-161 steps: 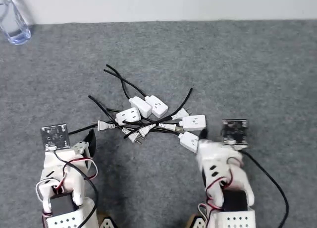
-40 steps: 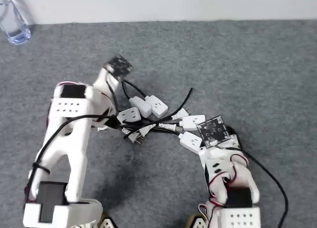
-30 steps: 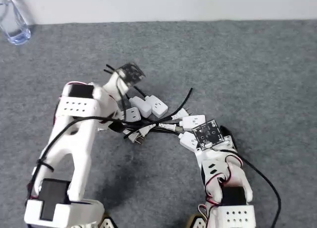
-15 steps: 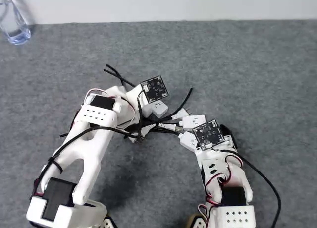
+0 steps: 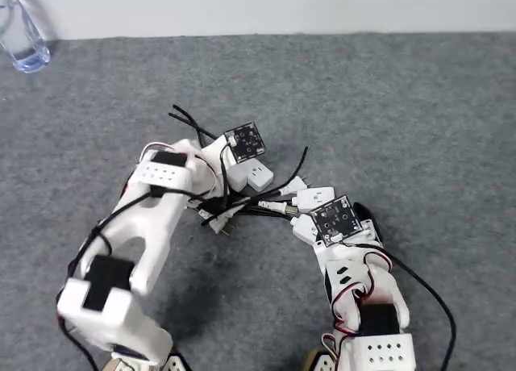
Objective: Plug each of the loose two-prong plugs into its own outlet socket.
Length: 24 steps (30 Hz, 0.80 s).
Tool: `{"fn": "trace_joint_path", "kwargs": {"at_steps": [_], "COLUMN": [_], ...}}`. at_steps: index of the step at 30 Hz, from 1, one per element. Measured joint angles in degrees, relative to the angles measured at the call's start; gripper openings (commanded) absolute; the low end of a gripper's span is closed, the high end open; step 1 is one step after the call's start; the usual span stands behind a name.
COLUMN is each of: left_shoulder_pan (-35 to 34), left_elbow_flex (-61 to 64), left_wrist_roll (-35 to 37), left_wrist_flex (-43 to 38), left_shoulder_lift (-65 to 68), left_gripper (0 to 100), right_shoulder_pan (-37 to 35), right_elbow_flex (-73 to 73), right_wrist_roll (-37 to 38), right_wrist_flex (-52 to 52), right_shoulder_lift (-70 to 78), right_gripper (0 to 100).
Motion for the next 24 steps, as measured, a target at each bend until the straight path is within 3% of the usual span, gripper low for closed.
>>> {"fn": "trace_joint_path", "kwargs": {"at_steps": [7, 13, 24], "left_shoulder_pan": [-0.4, 0.0, 0.4], "left_elbow_flex": [-3.9, -3.7, -11.0], "left_wrist_roll": [0.0, 3.1, 17.6], "left_wrist_flex": [3.2, 4.6, 5.2], "left_shoulder_lift": [4.6, 4.7, 4.8], "left_gripper": [28, 0, 1], "right_shoulder_pan": [0.0, 0.0, 0.0], "right_elbow_flex": [0.0, 0.0, 0.0], "right_wrist_roll": [0.0, 0.0, 0.0], "right_wrist_flex": [0.0, 0.0, 0.0], "right_shoulder_lift": [0.1, 0.1, 0.1], "right_gripper": [18.7, 18.7, 18.7]}}
